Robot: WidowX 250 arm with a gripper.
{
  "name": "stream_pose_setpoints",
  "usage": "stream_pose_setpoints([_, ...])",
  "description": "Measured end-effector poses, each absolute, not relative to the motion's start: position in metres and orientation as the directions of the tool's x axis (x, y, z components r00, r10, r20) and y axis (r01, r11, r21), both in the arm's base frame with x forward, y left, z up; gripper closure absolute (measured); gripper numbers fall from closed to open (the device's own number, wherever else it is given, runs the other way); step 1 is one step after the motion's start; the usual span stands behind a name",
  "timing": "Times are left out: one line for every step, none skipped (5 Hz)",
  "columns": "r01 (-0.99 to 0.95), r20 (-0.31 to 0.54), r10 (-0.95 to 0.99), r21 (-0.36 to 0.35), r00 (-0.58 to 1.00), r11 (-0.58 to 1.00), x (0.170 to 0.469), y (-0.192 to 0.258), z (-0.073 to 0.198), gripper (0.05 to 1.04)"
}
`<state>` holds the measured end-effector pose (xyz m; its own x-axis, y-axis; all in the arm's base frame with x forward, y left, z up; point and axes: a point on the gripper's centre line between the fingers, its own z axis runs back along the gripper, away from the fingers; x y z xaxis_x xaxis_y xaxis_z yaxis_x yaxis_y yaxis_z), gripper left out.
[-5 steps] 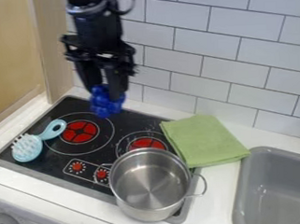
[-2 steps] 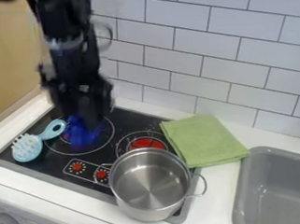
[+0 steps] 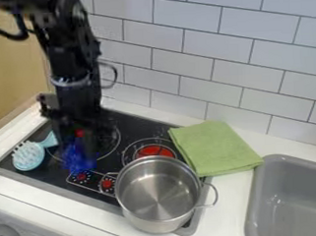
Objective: Move the blue grapes to the right side of the blue brush
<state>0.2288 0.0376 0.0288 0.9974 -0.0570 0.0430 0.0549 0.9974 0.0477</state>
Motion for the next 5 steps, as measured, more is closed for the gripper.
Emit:
stream_pose_setpoints([0.060, 0.020, -0.061, 0.050, 0.998, 0.997, 0.2304, 0.0375, 0.0205, 0.568])
stream_pose_setpoints([0.061, 0.010, -0.061, 0.030, 0.998, 0.998, 0.2382, 0.0356, 0.0194, 0.504])
stream_pose_setpoints([0.074, -0.033, -0.074, 0.011, 0.997, 0.997, 0.2328, 0.0333, 0.0155, 0.179])
stream_pose_setpoints([0.071, -0.037, -0.070, 0.008, 0.997, 0.997, 0.2321, 0.0329, 0.0159, 0.050])
stream_pose_setpoints([0.068, -0.041, -0.068, 0.001, 0.997, 0.998, 0.2307, 0.0309, 0.0192, 0.082])
